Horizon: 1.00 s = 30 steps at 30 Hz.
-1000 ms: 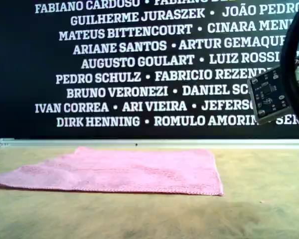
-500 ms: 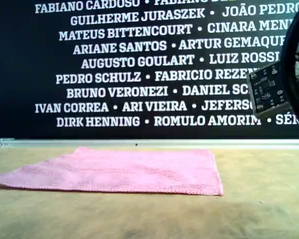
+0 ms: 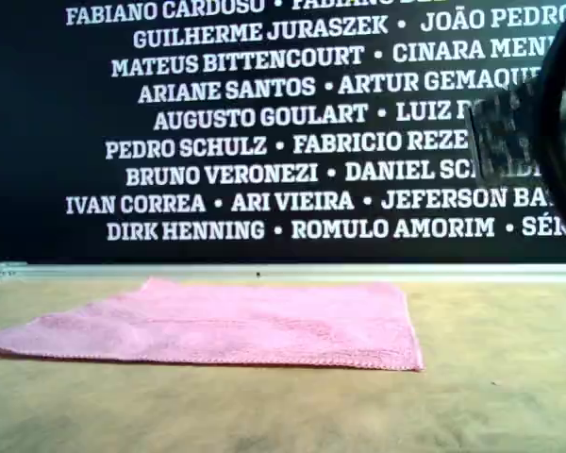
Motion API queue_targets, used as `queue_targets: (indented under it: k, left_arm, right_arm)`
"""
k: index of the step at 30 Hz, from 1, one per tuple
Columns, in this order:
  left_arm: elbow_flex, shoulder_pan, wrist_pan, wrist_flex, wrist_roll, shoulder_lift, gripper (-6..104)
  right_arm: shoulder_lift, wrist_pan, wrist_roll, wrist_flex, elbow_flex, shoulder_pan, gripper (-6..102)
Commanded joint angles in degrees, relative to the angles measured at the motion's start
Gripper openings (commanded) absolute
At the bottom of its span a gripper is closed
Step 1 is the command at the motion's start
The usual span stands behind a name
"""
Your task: Fold a cloth
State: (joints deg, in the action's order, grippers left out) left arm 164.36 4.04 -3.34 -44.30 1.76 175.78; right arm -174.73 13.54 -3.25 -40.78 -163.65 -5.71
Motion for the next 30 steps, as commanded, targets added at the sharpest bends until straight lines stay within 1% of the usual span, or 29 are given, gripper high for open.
queue_targets:
  k: [1,3,5,7,9,10,12,15,17,18,19,21,25,27,30]
  left_arm:
    - [-4.3,2.7,0.4,0.5,-0.4,-0.5,76]
    - [-4.4,6.6,0.4,0.4,-0.6,-2.5,76]
    - [-5.7,10.9,0.4,0.4,-2.3,-4.2,76]
    - [-8.0,14.5,0.3,0.8,-5.5,-6.2,76]
    - [-10.4,16.7,0.3,1.2,-9.2,-8.9,76]
    - [-11.3,17.1,0.3,1.3,-10.6,-10.6,76]
    - [-12.5,16.7,0.2,1.5,-11.2,-15.0,76]
    - [-13.5,16.7,0.2,4.3,-11.1,-22.7,76]
    - [-14.0,16.8,-0.6,8.4,-11.1,-27.5,76]
    - [-14.2,16.8,-0.6,10.8,-11.1,-29.5,76]
    - [-14.4,16.8,-0.6,13.2,-11.1,-31.4,75]
    - [-14.5,16.8,-0.7,16.8,-11.1,-34.5,75]
    - [-14.6,17.3,-0.7,19.9,-11.1,-38.2,75]
    - [-14.7,16.7,-0.7,20.7,-11.1,-39.2,75]
    - [-14.6,16.6,-0.7,22.5,-11.1,-39.6,75]
  right_arm:
    - [7.9,0.5,-0.26,0.8,8.3,6.7,82]
    - [19.2,-0.3,-0.26,-0.9,13.4,12.9,82]
    - [32.1,-0.4,-0.18,-2.6,20.0,18.5,83]
    - [43.4,-0.4,0.7,-3.6,26.5,21.8,83]
    - [51.9,-0.4,0.79,-3.5,31.8,22.7,83]
    - [55.9,-0.4,0.79,-3.3,34.1,22.7,83]
    - [62.3,-0.4,0.79,-3.3,37.7,22.7,83]
    - [67.9,-0.4,0.79,-2.6,40.3,22.9,83]
    - [69.9,-0.4,0.79,-2.5,41.2,22.9,83]
    - [70.6,-0.4,0.62,-2.5,41.7,22.9,83]
    - [71.4,-0.4,0.0,-2.5,42.0,22.9,83]
    - [73.7,0.4,-0.09,-2.3,42.7,22.8,83]
    - [78.2,0.4,-0.09,-0.1,44.7,22.8,83]
    - [80.9,0.4,-0.09,1.1,45.6,22.8,83]
    - [84.7,0.4,-0.09,2.1,47.5,22.9,83]
